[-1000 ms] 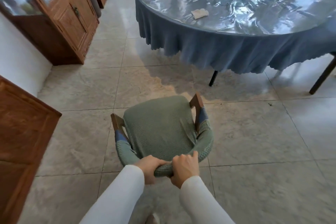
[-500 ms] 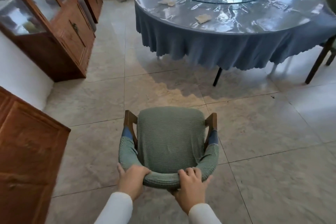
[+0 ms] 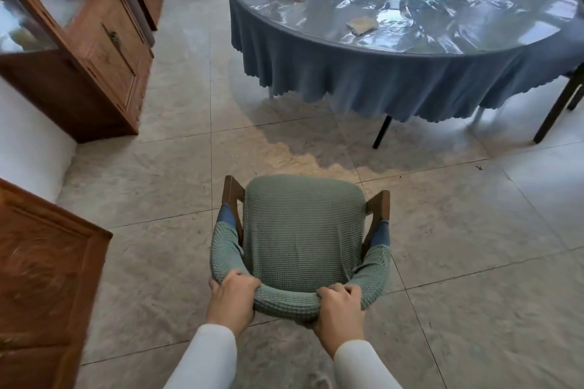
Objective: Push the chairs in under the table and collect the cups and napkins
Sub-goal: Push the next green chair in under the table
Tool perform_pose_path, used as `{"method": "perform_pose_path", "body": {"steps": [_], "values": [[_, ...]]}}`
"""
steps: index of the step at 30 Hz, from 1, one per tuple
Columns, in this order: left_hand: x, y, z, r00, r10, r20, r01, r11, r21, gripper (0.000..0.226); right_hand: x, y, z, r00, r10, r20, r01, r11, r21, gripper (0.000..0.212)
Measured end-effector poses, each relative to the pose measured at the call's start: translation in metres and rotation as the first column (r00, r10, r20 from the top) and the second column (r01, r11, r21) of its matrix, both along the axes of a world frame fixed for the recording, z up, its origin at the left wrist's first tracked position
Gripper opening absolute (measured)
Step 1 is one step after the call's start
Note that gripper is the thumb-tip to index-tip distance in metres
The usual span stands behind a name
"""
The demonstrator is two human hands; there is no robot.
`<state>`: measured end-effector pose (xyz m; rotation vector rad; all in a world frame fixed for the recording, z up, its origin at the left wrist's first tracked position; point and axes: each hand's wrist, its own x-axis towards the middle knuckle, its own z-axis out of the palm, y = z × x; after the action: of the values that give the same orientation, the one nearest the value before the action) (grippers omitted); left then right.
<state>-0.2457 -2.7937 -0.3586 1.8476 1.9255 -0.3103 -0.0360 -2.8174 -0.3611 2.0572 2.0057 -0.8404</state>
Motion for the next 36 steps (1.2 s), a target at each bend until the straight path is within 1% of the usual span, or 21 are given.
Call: {"method": "perform_pose_path", "body": {"steps": [2, 5, 9, 12, 16, 18, 25, 29, 36], "values": [[-0.003, 0.023, -0.001, 1.000, -0.001, -0.003, 0.001, 1.000, -0.002, 0.048, -0.002, 0.022, 0.000, 1.000, 0.006, 0.010, -0.006, 1.000, -0.006, 0.054], [-0.004, 0.062, -0.002, 1.000, -0.003, -0.004, 0.003, 1.000, -0.017, 0.049, -0.003, 0.060, 0.001, 0.999, -0.040, -0.016, 0.040, 0.999, 0.004, 0.053], [-0.004, 0.121, -0.001, 1.000, -0.010, -0.005, 0.010, 1.000, -0.001, 0.051, -0.005, 0.119, 0.002, 1.000, -0.001, 0.000, 0.001, 1.000, 0.017, 0.052], [-0.005, 0.163, 0.001, 1.000, -0.013, -0.005, 0.013, 1.000, -0.003, 0.049, -0.006, 0.161, 0.002, 1.000, -0.002, 0.008, 0.002, 1.000, 0.019, 0.051], [-0.010, 0.212, 0.000, 1.000, -0.004, 0.014, 0.004, 1.000, 0.012, 0.047, -0.012, 0.207, 0.002, 0.999, -0.035, -0.002, 0.035, 0.999, 0.042, 0.055], [-0.013, 0.234, -0.002, 1.000, -0.013, 0.016, 0.013, 1.000, 0.021, 0.047, -0.015, 0.227, 0.000, 0.999, -0.051, -0.006, 0.051, 0.997, 0.064, 0.054], [-0.022, 0.316, -0.004, 0.998, -0.060, -0.014, 0.060, 0.998, 0.021, 0.043, -0.026, 0.303, -0.005, 0.997, -0.061, 0.046, 0.057, 0.994, 0.093, 0.054], [-0.031, 0.360, -0.007, 0.996, -0.085, 0.008, 0.084, 0.996, 0.024, 0.040, -0.034, 0.345, -0.005, 0.996, -0.073, 0.054, 0.068, 0.993, 0.101, 0.055], [-0.054, 0.433, -0.004, 0.988, -0.136, 0.069, 0.134, 0.990, 0.035, 0.037, -0.060, 0.407, -0.002, 0.988, -0.153, 0.034, 0.149, 0.984, 0.093, 0.056]]}}
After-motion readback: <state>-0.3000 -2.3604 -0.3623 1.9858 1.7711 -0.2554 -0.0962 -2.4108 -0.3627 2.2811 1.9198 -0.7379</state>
